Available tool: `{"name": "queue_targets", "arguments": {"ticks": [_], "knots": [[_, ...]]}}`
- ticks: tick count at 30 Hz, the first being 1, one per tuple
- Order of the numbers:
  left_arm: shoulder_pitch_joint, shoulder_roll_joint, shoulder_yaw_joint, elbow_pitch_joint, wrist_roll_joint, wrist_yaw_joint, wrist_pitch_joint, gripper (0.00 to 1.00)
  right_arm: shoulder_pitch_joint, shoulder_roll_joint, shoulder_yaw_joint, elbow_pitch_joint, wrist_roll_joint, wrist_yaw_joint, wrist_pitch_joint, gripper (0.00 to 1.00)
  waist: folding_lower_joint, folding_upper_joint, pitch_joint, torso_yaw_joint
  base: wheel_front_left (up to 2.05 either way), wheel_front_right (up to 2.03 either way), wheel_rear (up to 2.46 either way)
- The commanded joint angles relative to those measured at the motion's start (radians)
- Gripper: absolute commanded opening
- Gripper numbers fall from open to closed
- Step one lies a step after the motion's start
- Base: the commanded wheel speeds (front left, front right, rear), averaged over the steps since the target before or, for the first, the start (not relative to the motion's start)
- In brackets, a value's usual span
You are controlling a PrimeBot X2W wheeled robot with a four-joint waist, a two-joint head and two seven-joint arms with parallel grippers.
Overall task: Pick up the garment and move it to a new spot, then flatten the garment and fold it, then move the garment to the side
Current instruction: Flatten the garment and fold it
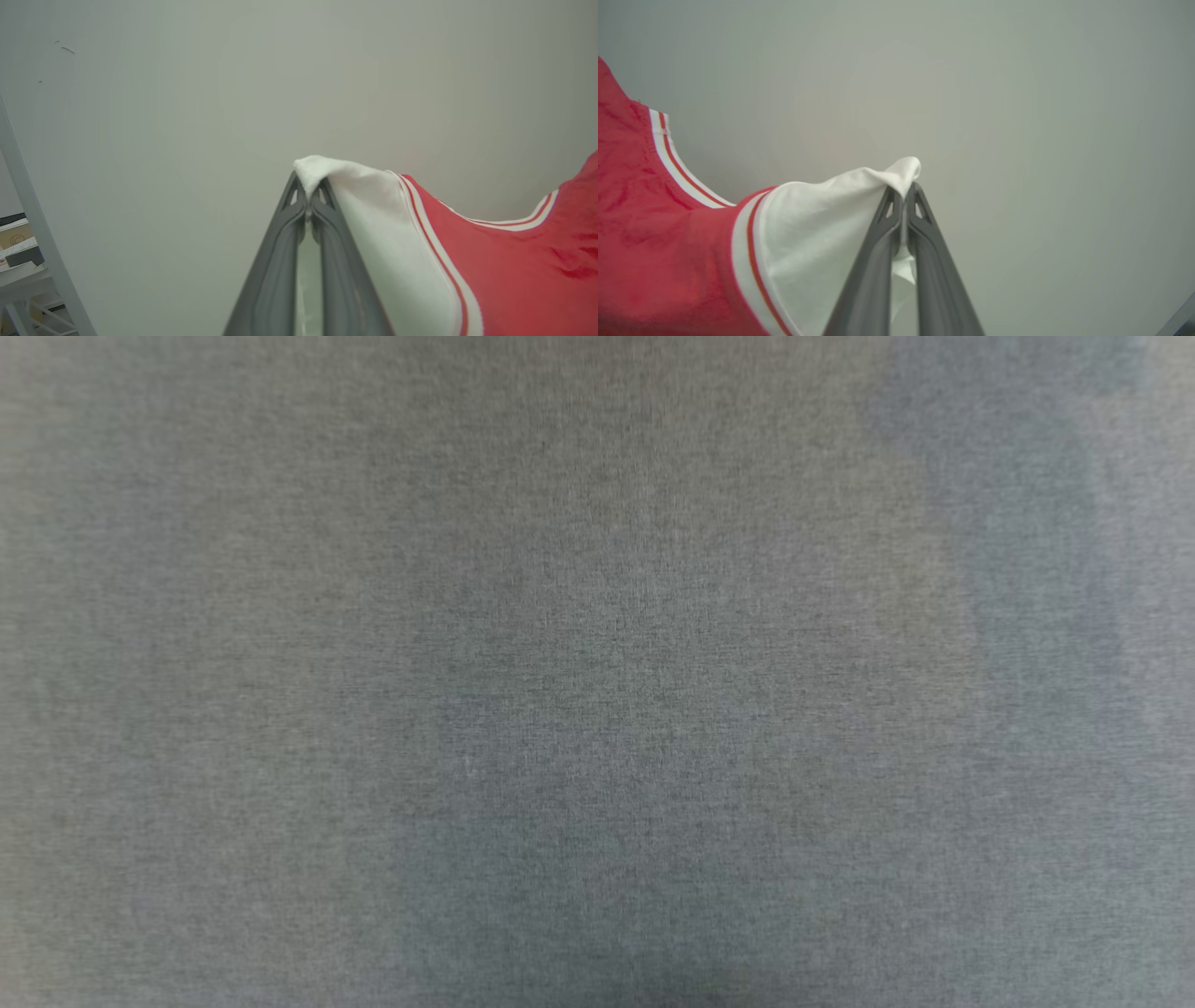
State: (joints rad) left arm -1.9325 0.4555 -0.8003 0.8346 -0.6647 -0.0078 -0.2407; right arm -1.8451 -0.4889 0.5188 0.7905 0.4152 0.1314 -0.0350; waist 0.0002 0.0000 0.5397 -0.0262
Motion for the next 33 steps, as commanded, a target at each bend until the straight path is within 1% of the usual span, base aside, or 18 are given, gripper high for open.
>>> {"name": "queue_targets", "arguments": {"ticks": [1,6,9,14,19,20,21,24,29,33], "knots": [[-0.02,-0.012,0.005,0.01,0.008,0.004,-0.01,0.0,-0.016,0.016,0.01,0.022,-0.006,-0.001,-0.02,0.0,-0.0002,0.0,0.075,-0.008,0.0,0.0,0.0],[-0.006,-0.031,0.021,0.042,0.02,-0.012,-0.02,0.0,-0.007,0.062,0.039,0.097,0.011,-0.001,-0.097,0.0,-0.0002,0.0,0.108,-0.01,0.0,0.0,0.0],[0.035,-0.032,0.055,0.025,0.022,-0.013,-0.02,0.0,0.027,0.08,0.051,0.131,0.035,-0.001,-0.142,0.0,-0.0002,0.0,0.114,-0.013,0.0,0.0,0.0],[0.173,-0.01,0.114,-0.051,0.063,-0.004,-0.021,0.0,0.112,0.112,0.081,0.16,0.069,-0.001,-0.195,0.0,-0.0002,0.0,0.094,-0.026,0.0,0.0,0.0],[0.348,-0.002,0.19,-0.153,0.094,0.006,-0.021,0.0,0.213,0.141,0.101,0.15,0.104,-0.001,-0.22,0.0,-0.0002,0.0,0.043,-0.032,0.0,0.0,0.0],[0.395,-0.005,0.207,-0.175,0.097,0.006,-0.021,0.0,0.24,0.141,0.108,0.143,0.108,-0.001,-0.223,0.0,-0.0002,0.0,0.027,-0.029,0.0,0.0,0.0],[0.514,0.001,0.254,-0.242,0.12,0.012,-0.021,0.0,0.315,0.136,0.115,0.107,0.118,-0.001,-0.226,0.0,-0.0002,0.0,-0.014,-0.027,0.0,0.0,0.0],[0.663,-0.013,0.309,-0.314,0.132,0.019,-0.021,0.0,0.429,0.109,0.093,0.022,0.126,-0.001,-0.226,0.0,-0.0002,0.0,-0.063,-0.01,0.0,0.0,0.0],[0.902,-0.042,0.396,-0.406,0.146,0.029,-0.021,0.0,0.652,0.071,0.063,-0.096,0.129,-0.001,-0.227,0.0,-0.0002,0.0,-0.141,0.003,0.0,0.0,0.0],[1.084,-0.067,0.45,-0.455,0.155,0.018,-0.021,0.0,0.826,0.046,0.046,-0.169,0.135,-0.001,-0.227,0.0,-0.0002,0.0,-0.201,0.005,0.0,0.0,0.0]]}}
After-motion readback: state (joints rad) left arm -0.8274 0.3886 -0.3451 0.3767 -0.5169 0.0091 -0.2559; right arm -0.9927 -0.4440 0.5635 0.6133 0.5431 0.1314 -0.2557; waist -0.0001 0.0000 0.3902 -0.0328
